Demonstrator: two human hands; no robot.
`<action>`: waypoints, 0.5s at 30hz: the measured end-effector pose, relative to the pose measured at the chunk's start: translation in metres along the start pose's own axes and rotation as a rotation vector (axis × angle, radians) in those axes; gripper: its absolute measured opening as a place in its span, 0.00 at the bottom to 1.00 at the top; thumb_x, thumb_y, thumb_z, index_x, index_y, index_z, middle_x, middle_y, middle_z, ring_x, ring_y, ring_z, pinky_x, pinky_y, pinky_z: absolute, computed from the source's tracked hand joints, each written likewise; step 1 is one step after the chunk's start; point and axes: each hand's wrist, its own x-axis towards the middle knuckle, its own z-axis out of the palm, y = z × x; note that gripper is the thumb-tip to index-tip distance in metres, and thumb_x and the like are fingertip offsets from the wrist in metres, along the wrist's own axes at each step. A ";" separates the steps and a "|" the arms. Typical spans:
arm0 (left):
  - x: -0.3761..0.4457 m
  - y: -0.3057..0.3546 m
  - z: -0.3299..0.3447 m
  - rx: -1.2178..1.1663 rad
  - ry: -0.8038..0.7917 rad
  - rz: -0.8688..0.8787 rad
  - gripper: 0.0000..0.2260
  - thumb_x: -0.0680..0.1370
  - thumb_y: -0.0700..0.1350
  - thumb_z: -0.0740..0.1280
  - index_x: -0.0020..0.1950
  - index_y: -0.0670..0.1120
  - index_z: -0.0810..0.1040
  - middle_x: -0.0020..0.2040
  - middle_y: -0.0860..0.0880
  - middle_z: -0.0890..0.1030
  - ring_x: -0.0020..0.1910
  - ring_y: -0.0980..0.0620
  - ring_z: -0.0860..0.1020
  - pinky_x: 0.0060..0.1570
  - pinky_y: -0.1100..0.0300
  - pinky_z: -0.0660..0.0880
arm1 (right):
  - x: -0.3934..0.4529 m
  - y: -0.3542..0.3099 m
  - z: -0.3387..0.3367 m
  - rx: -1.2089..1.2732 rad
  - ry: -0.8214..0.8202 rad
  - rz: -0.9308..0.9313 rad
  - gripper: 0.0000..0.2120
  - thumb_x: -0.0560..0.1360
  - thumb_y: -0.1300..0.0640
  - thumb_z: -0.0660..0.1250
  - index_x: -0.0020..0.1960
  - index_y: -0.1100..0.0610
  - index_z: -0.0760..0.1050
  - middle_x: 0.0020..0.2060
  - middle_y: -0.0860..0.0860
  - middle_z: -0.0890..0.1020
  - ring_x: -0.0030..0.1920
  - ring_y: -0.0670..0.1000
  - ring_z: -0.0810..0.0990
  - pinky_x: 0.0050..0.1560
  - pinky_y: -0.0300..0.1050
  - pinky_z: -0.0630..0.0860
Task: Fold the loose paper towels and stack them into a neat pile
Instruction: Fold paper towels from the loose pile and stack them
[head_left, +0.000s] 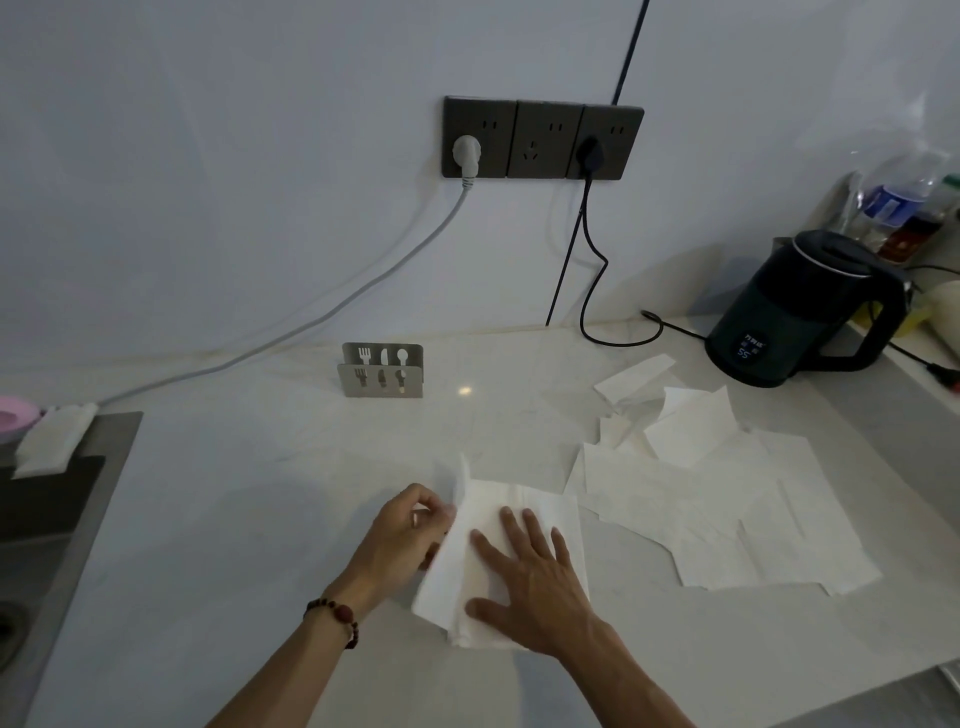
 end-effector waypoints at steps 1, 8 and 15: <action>-0.001 0.001 0.003 -0.069 -0.066 -0.015 0.07 0.81 0.46 0.62 0.50 0.43 0.72 0.44 0.46 0.84 0.38 0.46 0.83 0.40 0.56 0.80 | -0.001 0.000 -0.001 -0.013 -0.010 0.003 0.41 0.68 0.29 0.46 0.78 0.42 0.44 0.78 0.52 0.37 0.77 0.57 0.34 0.74 0.60 0.37; 0.003 -0.036 0.015 0.604 0.075 0.278 0.10 0.79 0.49 0.65 0.60 0.54 0.75 0.58 0.59 0.76 0.58 0.59 0.75 0.55 0.69 0.72 | -0.014 0.004 -0.008 0.330 0.361 0.062 0.27 0.76 0.58 0.66 0.74 0.54 0.64 0.69 0.50 0.74 0.72 0.56 0.67 0.70 0.55 0.67; 0.006 -0.049 0.022 1.038 -0.246 0.369 0.32 0.79 0.58 0.62 0.79 0.53 0.52 0.80 0.57 0.46 0.78 0.56 0.40 0.71 0.63 0.37 | -0.022 0.007 -0.001 0.292 0.463 0.134 0.21 0.78 0.49 0.57 0.69 0.49 0.73 0.71 0.53 0.70 0.68 0.57 0.70 0.64 0.53 0.72</action>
